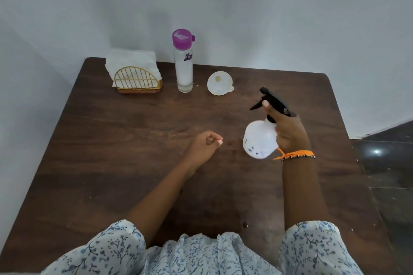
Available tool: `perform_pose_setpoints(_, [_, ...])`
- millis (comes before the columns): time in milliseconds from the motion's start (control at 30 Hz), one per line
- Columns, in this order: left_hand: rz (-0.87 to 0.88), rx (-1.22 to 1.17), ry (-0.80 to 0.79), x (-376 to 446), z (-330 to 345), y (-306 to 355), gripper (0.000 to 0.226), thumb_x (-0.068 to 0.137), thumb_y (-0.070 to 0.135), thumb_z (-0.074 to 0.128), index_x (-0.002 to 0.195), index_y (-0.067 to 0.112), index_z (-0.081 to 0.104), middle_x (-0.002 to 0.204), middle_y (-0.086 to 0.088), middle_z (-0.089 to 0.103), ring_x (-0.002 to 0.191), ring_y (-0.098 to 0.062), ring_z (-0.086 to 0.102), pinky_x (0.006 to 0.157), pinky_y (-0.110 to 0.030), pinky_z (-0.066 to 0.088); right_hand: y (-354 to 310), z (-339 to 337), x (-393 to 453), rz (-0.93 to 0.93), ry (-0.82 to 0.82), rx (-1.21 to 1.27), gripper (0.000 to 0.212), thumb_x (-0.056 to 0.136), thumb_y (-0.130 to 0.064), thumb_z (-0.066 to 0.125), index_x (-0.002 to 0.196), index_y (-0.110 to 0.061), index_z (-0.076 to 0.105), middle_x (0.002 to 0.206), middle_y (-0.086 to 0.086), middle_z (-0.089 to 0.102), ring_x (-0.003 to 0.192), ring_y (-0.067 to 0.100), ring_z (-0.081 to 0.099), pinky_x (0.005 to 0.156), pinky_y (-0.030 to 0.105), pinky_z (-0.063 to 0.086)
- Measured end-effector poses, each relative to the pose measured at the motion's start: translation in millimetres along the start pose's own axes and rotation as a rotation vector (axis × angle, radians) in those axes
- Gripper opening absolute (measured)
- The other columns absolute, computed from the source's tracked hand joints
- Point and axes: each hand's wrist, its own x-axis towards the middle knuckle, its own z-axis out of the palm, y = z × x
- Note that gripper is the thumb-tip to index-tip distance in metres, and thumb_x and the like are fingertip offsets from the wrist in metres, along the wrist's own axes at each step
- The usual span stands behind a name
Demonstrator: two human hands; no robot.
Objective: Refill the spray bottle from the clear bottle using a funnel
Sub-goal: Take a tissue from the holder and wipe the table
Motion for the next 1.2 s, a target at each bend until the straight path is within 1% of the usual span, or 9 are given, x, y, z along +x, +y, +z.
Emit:
perform_pose_setpoints(67, [0.006,-0.016,0.009,11,-4,12,0.007,0.088,0.020,0.058,0.087,0.024,0.064,0.078,0.007,0.061,0.075,-0.006,0.057,0.069,-0.019,0.044,-10,1,13,-0.033,-0.002,-0.013,0.015,0.081,-0.018,0.070,0.095,-0.021,0.066,0.078,-0.004,0.055,0.072,0.007,0.048,0.060,0.019,0.037])
perform_pose_setpoints(167, [0.020,-0.034,0.038,29,-5,29,0.009,0.089,0.017,0.058,0.093,0.017,0.065,0.082,0.006,0.061,0.074,-0.006,0.057,0.068,-0.016,0.043,-24,6,41,-0.109,-0.017,-0.076,0.026,0.076,-0.008,0.074,0.101,-0.013,0.067,0.082,0.001,0.060,0.069,0.004,0.055,0.059,0.014,0.041])
perform_pose_setpoints(267, [0.019,-0.025,0.060,49,-3,42,0.010,0.089,0.017,0.058,0.096,0.016,0.066,0.089,0.004,0.064,0.076,-0.006,0.058,0.066,-0.015,0.043,-30,9,75,-0.159,0.107,-0.125,0.037,0.064,-0.005,0.081,0.096,-0.009,0.064,0.090,0.005,0.064,0.081,0.018,0.060,0.071,0.031,0.050])
perform_pose_setpoints(433, [0.018,-0.030,0.051,73,4,56,0.010,0.090,0.016,0.056,0.094,0.019,0.065,0.091,0.003,0.066,0.079,-0.009,0.061,0.066,-0.016,0.042,-38,21,118,-0.213,0.263,-0.133,0.031,0.058,-0.012,0.084,0.076,-0.014,0.058,0.072,-0.005,0.058,0.064,0.009,0.054,0.061,0.022,0.043])
perform_pose_setpoints(567, [0.001,-0.033,0.054,87,4,60,0.013,0.092,0.015,0.053,0.096,0.019,0.065,0.098,0.002,0.066,0.085,-0.012,0.062,0.068,-0.018,0.042,-45,31,142,-0.269,0.283,-0.188,0.043,0.059,-0.015,0.085,0.094,-0.013,0.058,0.086,-0.007,0.061,0.076,0.005,0.058,0.065,0.015,0.045])
perform_pose_setpoints(700, [-0.033,-0.017,0.072,97,3,61,0.013,0.092,0.016,0.052,0.097,0.020,0.064,0.105,0.001,0.066,0.092,-0.015,0.063,0.067,-0.018,0.042,-50,43,158,-0.275,0.305,-0.227,0.048,0.061,-0.016,0.084,0.100,-0.010,0.057,0.089,-0.006,0.059,0.082,0.012,0.058,0.072,0.021,0.047])
perform_pose_setpoints(867, [-0.058,-0.019,0.071,103,7,62,0.013,0.092,0.016,0.053,0.097,0.021,0.063,0.105,0.001,0.066,0.091,-0.014,0.063,0.066,-0.019,0.042,-49,55,165,-0.281,0.310,-0.227,0.046,0.065,-0.016,0.082,0.102,-0.008,0.055,0.083,-0.010,0.055,0.080,0.010,0.056,0.061,0.009,0.040])
perform_pose_setpoints(1000, [-0.065,-0.021,0.066,104,7,64,0.013,0.092,0.016,0.053,0.099,0.020,0.064,0.106,0.001,0.066,0.091,-0.014,0.063,0.067,-0.019,0.042,-49,57,166,-0.294,0.311,-0.219,0.047,0.067,-0.015,0.081,0.105,-0.006,0.054,0.080,-0.013,0.055,0.078,0.009,0.055,0.060,0.009,0.040])
perform_pose_setpoints(1200, [-0.040,-0.056,0.059,92,1,65,0.015,0.093,0.015,0.052,0.100,0.018,0.064,0.105,-0.001,0.066,0.092,-0.015,0.063,0.068,-0.018,0.042,-32,51,145,-0.313,0.279,-0.059,0.058,0.070,-0.007,0.079,0.117,-0.008,0.046,0.115,-0.003,0.053,0.098,0.008,0.055,0.076,0.011,0.047])
